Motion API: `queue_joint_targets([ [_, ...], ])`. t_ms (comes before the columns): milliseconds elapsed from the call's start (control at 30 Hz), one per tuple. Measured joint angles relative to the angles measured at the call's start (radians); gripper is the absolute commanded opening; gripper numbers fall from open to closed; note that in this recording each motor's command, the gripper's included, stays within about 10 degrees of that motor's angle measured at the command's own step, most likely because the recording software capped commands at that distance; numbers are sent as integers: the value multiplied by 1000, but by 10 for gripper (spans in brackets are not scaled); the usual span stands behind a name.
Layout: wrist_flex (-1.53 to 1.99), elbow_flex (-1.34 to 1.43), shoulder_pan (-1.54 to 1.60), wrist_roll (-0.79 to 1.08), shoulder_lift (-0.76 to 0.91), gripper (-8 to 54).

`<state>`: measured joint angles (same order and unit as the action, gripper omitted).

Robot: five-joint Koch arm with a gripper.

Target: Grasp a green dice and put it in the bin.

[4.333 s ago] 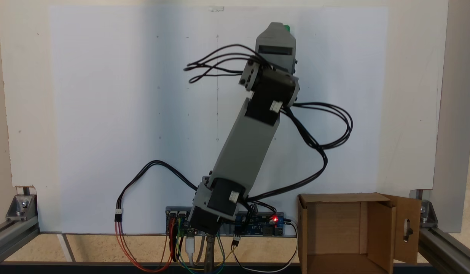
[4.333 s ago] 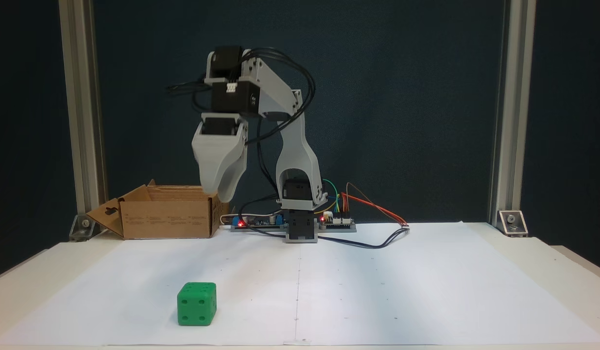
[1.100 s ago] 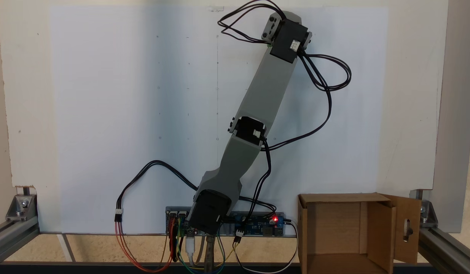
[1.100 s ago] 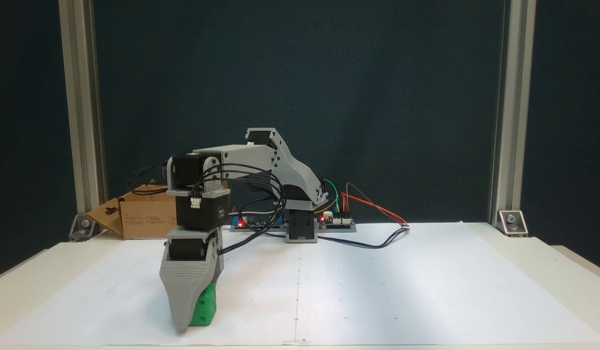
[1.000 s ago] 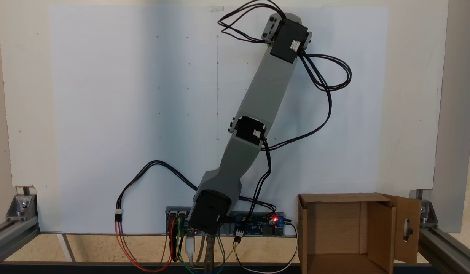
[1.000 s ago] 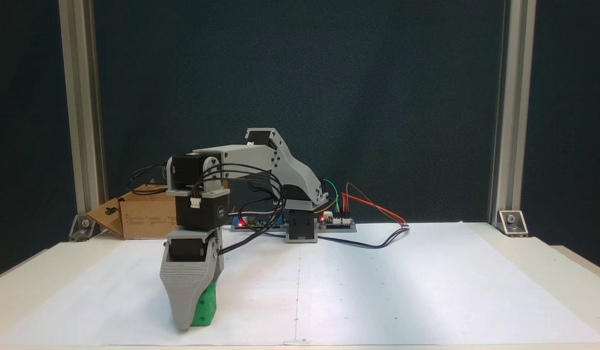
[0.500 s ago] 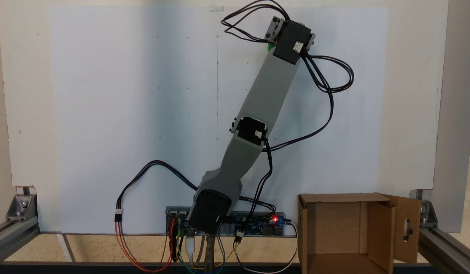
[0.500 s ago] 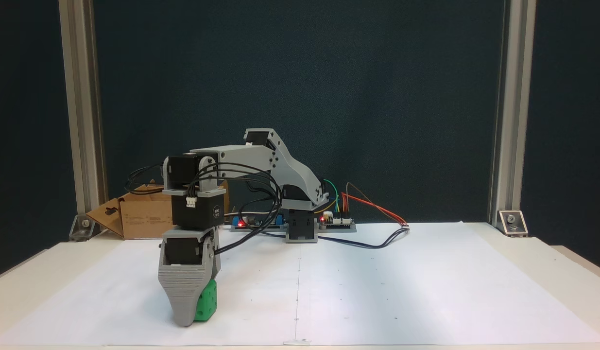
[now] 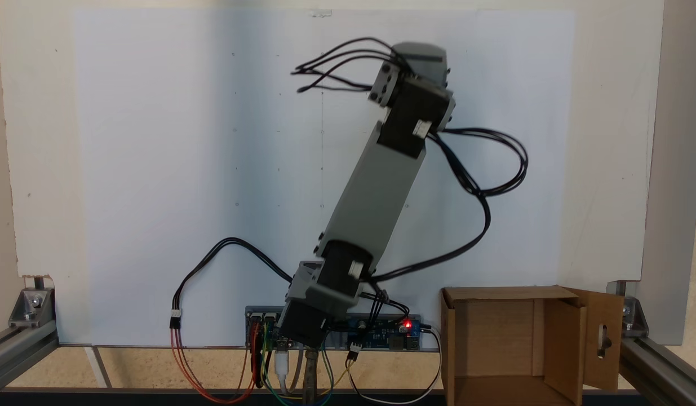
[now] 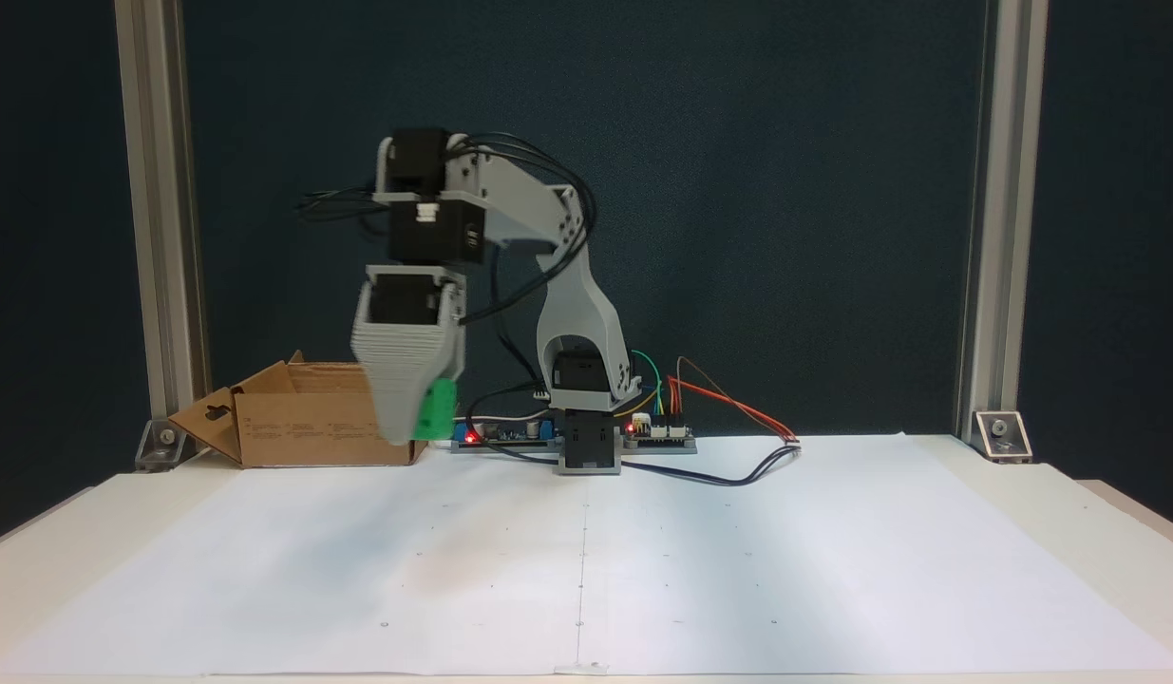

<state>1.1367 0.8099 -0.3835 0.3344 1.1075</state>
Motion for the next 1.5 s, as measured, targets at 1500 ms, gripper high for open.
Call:
queue_joint_targets([
  [1500,-92,265,-1416,133,107,115],
])
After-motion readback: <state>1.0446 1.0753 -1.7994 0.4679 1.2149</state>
